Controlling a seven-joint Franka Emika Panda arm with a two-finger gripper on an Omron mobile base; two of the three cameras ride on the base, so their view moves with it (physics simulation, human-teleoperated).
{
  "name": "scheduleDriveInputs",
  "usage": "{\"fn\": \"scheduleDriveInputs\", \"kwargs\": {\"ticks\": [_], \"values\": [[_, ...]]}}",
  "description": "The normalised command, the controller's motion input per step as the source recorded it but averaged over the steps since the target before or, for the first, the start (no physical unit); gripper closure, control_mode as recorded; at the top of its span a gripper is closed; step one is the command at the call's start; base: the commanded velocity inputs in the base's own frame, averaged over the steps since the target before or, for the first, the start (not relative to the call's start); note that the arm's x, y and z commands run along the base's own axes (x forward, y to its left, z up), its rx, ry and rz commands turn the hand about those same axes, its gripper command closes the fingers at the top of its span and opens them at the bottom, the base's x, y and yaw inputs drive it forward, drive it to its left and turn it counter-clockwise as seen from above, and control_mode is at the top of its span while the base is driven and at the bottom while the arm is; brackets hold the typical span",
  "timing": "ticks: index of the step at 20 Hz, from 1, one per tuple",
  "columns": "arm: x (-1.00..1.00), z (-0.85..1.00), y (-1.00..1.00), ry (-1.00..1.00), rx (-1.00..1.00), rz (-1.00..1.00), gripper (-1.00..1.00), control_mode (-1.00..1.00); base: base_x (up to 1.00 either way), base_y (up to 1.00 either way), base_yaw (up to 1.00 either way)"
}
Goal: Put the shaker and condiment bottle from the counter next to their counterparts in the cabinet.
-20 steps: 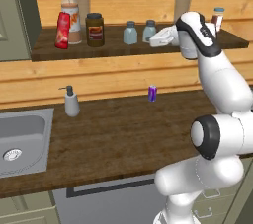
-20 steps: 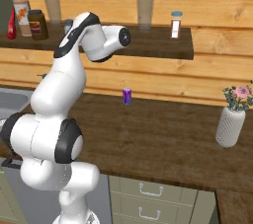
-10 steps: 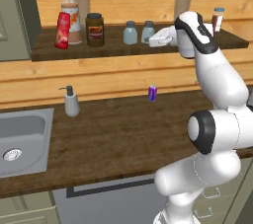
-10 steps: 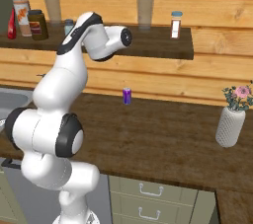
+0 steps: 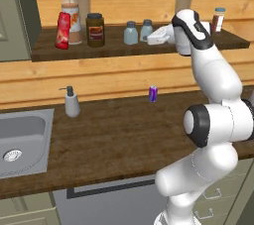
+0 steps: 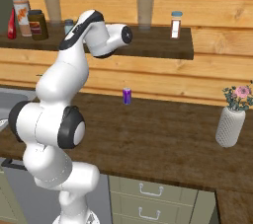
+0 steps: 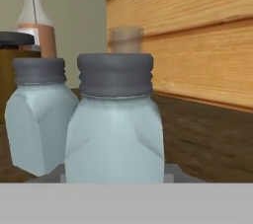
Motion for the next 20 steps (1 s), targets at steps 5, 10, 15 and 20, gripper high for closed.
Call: {"fn": "scheduleDriveInputs", "kwargs": {"ticks": [5,10,15,20], "values": [[0.11,-0.09,0.03,0.0,0.0,0.0,-1.0,-1.0,0.0,0.0,0.0],[0.07,-0.02,0.0,0.0,0.0,0.0,-1.0,-1.0,0.0,0.0,0.0],[0.04,0.0,0.0,0.0,0.0,0.0,-1.0,-1.0,0.0,0.0,0.0],[0.0,0.0,0.0,0.0,0.0,0.0,-1.0,-1.0,0.0,0.0,0.0]]}}
